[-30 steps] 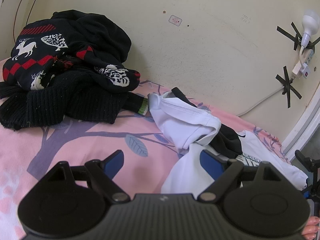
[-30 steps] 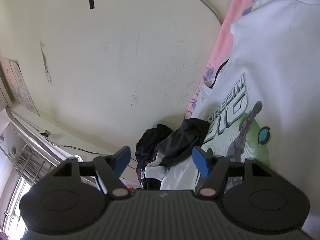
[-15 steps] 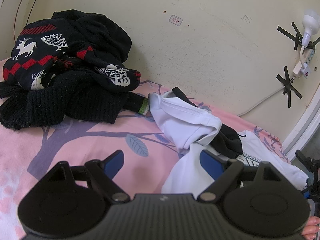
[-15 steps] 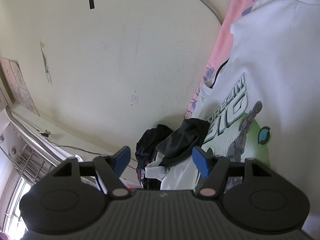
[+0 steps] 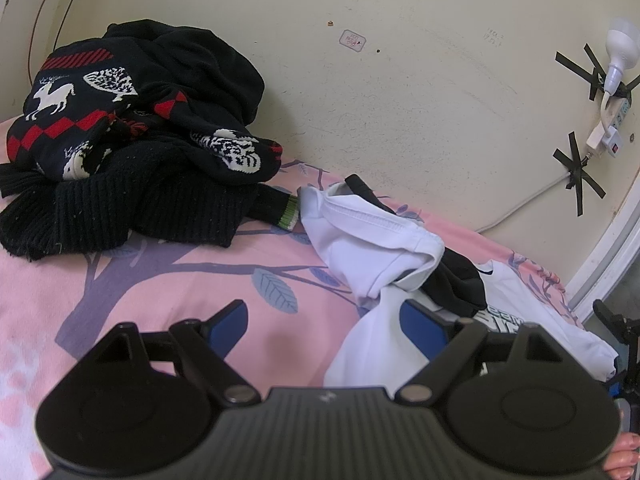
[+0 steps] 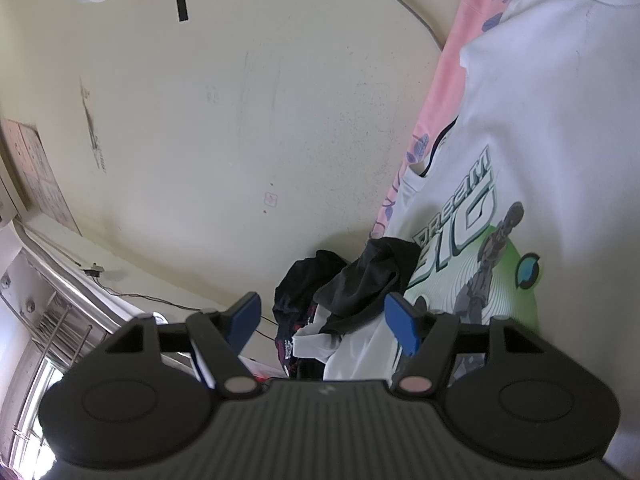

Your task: Fold small clothes

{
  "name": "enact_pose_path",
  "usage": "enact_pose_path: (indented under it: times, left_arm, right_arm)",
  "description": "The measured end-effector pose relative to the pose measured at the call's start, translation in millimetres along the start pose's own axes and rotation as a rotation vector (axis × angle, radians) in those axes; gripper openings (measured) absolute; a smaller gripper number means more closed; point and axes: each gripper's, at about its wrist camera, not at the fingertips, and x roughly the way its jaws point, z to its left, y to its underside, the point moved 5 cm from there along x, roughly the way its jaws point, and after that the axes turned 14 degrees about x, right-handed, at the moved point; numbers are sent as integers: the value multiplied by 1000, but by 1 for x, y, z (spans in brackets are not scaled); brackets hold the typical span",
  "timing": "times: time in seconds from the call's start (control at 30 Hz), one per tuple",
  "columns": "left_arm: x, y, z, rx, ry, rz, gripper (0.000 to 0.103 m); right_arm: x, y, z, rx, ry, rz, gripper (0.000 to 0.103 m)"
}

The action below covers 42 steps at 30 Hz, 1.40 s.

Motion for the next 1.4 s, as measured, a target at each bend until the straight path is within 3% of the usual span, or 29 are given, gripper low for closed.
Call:
enact_pose_path:
  times: [0.23,0.37,0.43,0.47,0.6,0.73,0.87,0.93,1.03,1.07,1.13,1.17,1.27,1.33,1.37,1.4]
  left_arm:
    - [0,0,-1,1,-1,0,86]
    - [-1,0,0,5,-4,-3,86]
    - [-4,0,2,1,-7,-13,86]
    - [-6,0,3,-4,-6,-22,86]
    - [-9,-1,6,-24,9,-31,86]
    - [-5,-1,8,-41,16,-12,86]
    - [-5,0,10,-48,23,-9,86]
    - [-5,-1,10,-49,32,-7,86]
    - [-5,0,10,-48,46,-5,86]
    - [-4,0,10,-48,51,-4,86]
    - [-2,-1,10,-48,59,4,87]
    - [-1,0,10,-50,62,12,87]
    - [1,0,12,-69,64,17,87]
    - [1,1,14,-84,64,18,87]
    - [1,1,15,-89,64,18,87]
    - [2,2,16,-94,65,20,87]
  right_arm:
    - [2,0,3,-36,27,4,61]
    - [10,9,12,-128,110,11,61]
    - [15,15,22,-210,183,4,65]
    - [16,18,33,-273,195,-6,74]
    - [37,14,85,-442,204,15,75]
    - [98,22,131,-672,273,104,75]
    - [177,41,133,-844,432,225,78]
    - [200,34,117,-861,552,211,78]
    - [202,9,83,-844,714,114,80]
    - [200,3,72,-792,729,111,79]
    - [195,1,52,-675,709,187,45]
    - [195,9,49,-650,699,219,15]
    - [186,31,90,-721,493,180,13]
    - [172,33,123,-758,360,82,14]
    - [165,30,133,-791,356,13,15]
    - [160,26,138,-848,414,-63,16]
